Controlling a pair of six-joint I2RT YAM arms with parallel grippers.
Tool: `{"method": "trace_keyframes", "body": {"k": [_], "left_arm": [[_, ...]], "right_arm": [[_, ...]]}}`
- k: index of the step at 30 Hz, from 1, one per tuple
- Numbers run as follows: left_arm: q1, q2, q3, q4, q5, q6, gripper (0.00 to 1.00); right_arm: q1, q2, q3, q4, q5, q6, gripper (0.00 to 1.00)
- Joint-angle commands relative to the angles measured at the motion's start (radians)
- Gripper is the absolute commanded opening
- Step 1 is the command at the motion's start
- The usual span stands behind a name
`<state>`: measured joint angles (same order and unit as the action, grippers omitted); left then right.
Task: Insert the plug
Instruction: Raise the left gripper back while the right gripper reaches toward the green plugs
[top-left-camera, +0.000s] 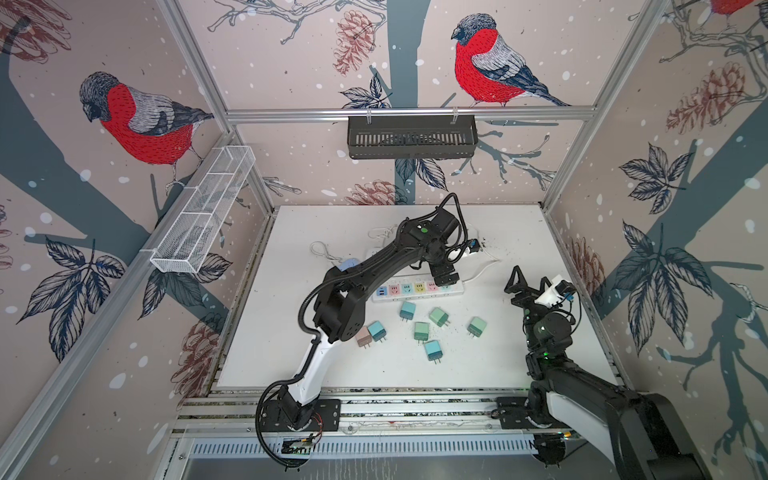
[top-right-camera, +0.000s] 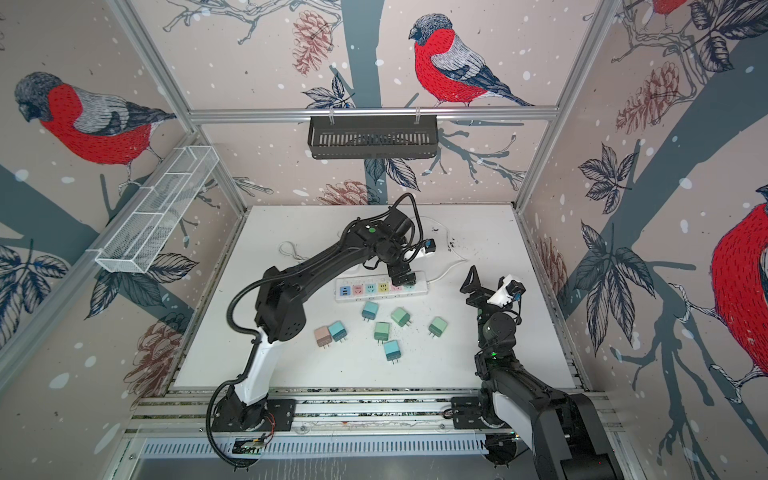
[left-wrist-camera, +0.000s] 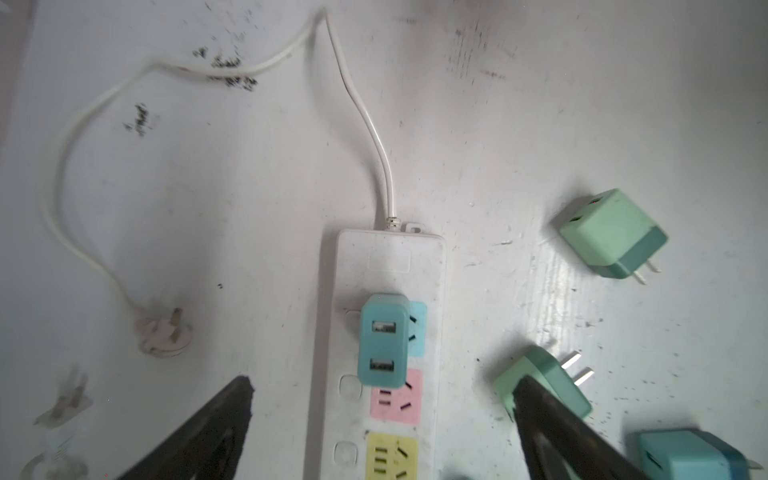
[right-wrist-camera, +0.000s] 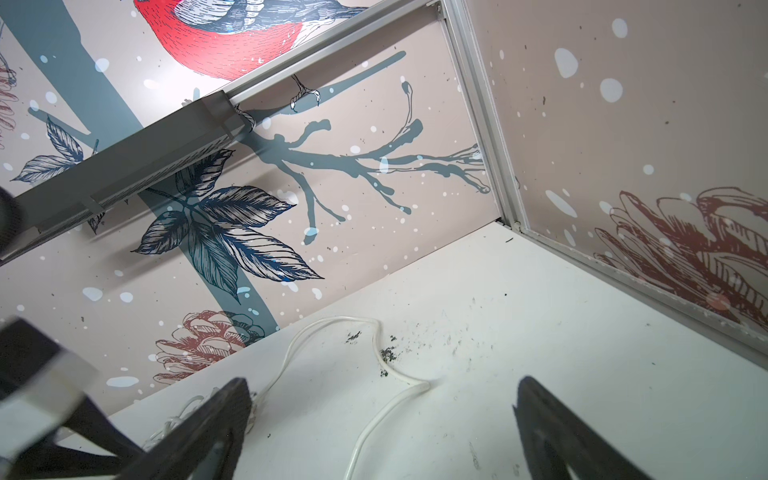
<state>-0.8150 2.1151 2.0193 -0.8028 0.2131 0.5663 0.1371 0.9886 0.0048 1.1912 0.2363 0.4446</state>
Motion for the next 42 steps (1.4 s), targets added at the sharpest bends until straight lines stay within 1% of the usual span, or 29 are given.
{"method": "trace_keyframes", "body": {"k": [1,3,5,6,8,9,10,11,12,14,15,16,17,19,20,22,25,28,31,33,36,42], "left_arm": [[-0.041,-0.192,-0.193,0.208,-0.064,-0.069,0.98],[-0.061,-0.349,-0.383,0.354,-0.100,-0.123,0.98],[-0.064,-0.521,-0.576,0.507,-0.091,-0.194,0.98],[-0.064,-0.623,-0.692,0.599,-0.090,-0.233,0.98],[-0.064,-0.823,-0.928,0.822,-0.105,-0.309,0.98],[-0.064,-0.934,-1.075,0.980,-0.142,-0.375,0.98],[-0.063,-1.061,-1.199,1.105,-0.219,-0.470,0.98],[-0.062,-1.149,-1.310,1.204,-0.301,-0.544,0.98],[-0.058,-1.246,-1.407,1.273,-0.383,-0.591,0.98],[-0.048,-1.400,-1.523,1.273,-0.503,-0.635,0.98],[-0.040,-1.469,-1.561,1.239,-0.604,-0.678,0.98],[-0.028,-1.528,-1.584,1.181,-0.673,-0.721,0.98],[-0.011,-1.573,-1.603,1.133,-0.700,-0.749,0.98],[0.028,-1.656,-1.650,1.053,-0.695,-0.779,0.98],[0.036,-1.682,-1.674,1.036,-0.694,-0.781,0.98],[0.039,-1.732,-1.730,1.008,-0.726,-0.790,0.98],[0.043,-1.753,-1.795,0.981,-0.798,-0.788,0.98],[0.042,-1.719,-1.834,0.982,-0.877,-0.780,0.98],[0.043,-1.643,-1.831,0.989,-0.913,-0.775,0.98],[0.043,-1.595,-1.821,1.006,-0.881,-0.775,0.98],[0.042,-1.548,-1.808,1.016,-0.842,-0.766,0.98],[0.043,-1.516,-1.797,1.019,-0.838,-0.766,0.98]], "right_arm": [[0.001,0.002,-0.023,0.038,-0.008,-0.003,1.00],[0.001,0.007,-0.020,0.041,-0.021,-0.007,1.00],[0.001,0.012,-0.016,0.041,-0.037,-0.012,1.00],[0.003,0.014,-0.012,0.040,-0.051,-0.018,1.00],[0.014,0.016,0.005,0.014,-0.116,-0.050,0.99],[0.034,0.016,0.029,-0.015,-0.154,-0.075,0.98],[0.060,0.016,0.059,-0.061,-0.191,-0.101,0.96],[0.088,0.015,0.089,-0.118,-0.206,-0.111,0.94],[0.123,0.013,0.118,-0.170,-0.211,-0.119,0.92],[0.200,0.023,0.146,-0.192,-0.236,-0.149,0.91],[0.243,0.028,0.159,-0.207,-0.239,-0.164,0.90],[0.283,0.034,0.173,-0.226,-0.235,-0.175,0.90],[0.316,0.044,0.182,-0.236,-0.236,-0.184,0.89],[0.387,0.067,0.201,-0.267,-0.227,-0.212,0.88],[0.419,0.080,0.209,-0.281,-0.217,-0.228,0.88],[0.486,0.111,0.222,-0.307,-0.191,-0.258,0.87],[0.556,0.127,0.231,-0.365,-0.186,-0.245,0.85],[0.625,0.118,0.198,-0.370,-0.168,-0.224,0.84],[0.678,0.113,0.183,-0.401,-0.152,-0.203,0.84],[0.701,0.127,0.164,-0.389,-0.152,-0.195,0.84],[0.708,0.164,0.155,-0.399,-0.150,-0.174,0.82],[0.707,0.244,0.200,-0.488,-0.181,-0.184,0.78]]}}
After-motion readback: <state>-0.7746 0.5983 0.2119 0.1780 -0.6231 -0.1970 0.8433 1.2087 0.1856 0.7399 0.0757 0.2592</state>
